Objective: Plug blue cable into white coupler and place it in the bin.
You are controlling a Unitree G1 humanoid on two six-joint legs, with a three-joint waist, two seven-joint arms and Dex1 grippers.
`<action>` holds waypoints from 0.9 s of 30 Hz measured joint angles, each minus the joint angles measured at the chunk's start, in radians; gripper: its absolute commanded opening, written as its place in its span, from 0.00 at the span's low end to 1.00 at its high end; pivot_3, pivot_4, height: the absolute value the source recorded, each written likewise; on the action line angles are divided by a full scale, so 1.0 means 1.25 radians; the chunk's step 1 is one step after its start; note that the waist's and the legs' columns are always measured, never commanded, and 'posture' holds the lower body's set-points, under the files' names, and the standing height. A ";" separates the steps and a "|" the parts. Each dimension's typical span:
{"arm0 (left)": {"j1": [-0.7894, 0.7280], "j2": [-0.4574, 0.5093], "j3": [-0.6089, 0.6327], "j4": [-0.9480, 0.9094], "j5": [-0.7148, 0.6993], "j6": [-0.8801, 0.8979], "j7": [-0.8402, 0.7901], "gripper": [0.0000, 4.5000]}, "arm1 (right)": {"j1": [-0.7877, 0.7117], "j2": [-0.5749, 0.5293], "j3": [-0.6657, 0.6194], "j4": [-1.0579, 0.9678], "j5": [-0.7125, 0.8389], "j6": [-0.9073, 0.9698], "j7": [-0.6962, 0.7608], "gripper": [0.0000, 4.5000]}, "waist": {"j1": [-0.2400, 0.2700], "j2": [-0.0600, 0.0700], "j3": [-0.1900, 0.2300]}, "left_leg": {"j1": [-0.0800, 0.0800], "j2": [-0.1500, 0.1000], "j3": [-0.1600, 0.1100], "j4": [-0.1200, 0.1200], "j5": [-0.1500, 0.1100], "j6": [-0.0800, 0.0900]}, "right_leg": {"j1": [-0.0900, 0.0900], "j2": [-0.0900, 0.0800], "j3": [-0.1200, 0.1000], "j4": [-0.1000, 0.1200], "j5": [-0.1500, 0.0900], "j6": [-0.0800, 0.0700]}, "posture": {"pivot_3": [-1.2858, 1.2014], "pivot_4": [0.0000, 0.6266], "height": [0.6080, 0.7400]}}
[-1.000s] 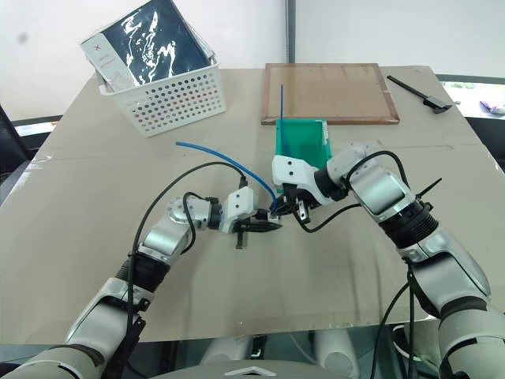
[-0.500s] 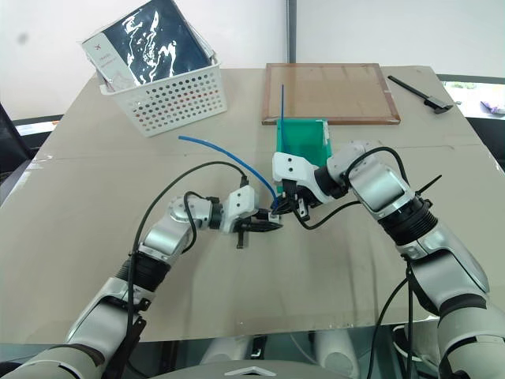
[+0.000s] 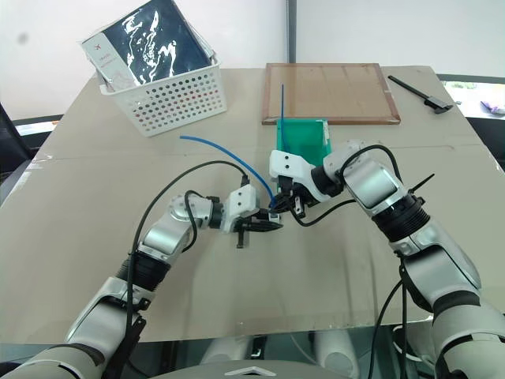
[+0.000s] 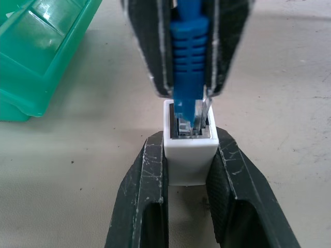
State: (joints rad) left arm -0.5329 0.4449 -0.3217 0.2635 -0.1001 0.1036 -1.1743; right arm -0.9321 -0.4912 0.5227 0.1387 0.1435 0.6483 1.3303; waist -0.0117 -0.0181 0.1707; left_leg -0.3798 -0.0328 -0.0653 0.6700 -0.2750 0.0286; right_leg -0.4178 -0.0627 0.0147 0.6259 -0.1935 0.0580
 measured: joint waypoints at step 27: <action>0.029 -0.005 0.051 -0.041 -0.071 0.114 0.017 0.09 | 0.217 -0.003 -0.292 -0.321 0.104 -0.084 -0.195 0.95 | 0.002 0.003 -0.009 | -0.006 0.000 -0.002 -0.001 0.000 0.000 | -0.005 0.000 -0.001 0.000 0.000 0.000 | 0.52 0.24 1.00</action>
State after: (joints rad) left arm -0.4962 0.4384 -0.2578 0.2126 -0.1884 0.2462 -1.1525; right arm -0.6604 -0.4945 0.1571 -0.2623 0.2737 0.5438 1.0866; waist -0.0087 -0.0140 0.1589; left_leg -0.3867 -0.0328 -0.0682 0.6689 -0.2749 0.0281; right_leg -0.4240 -0.0633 0.0130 0.6255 -0.1935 0.0578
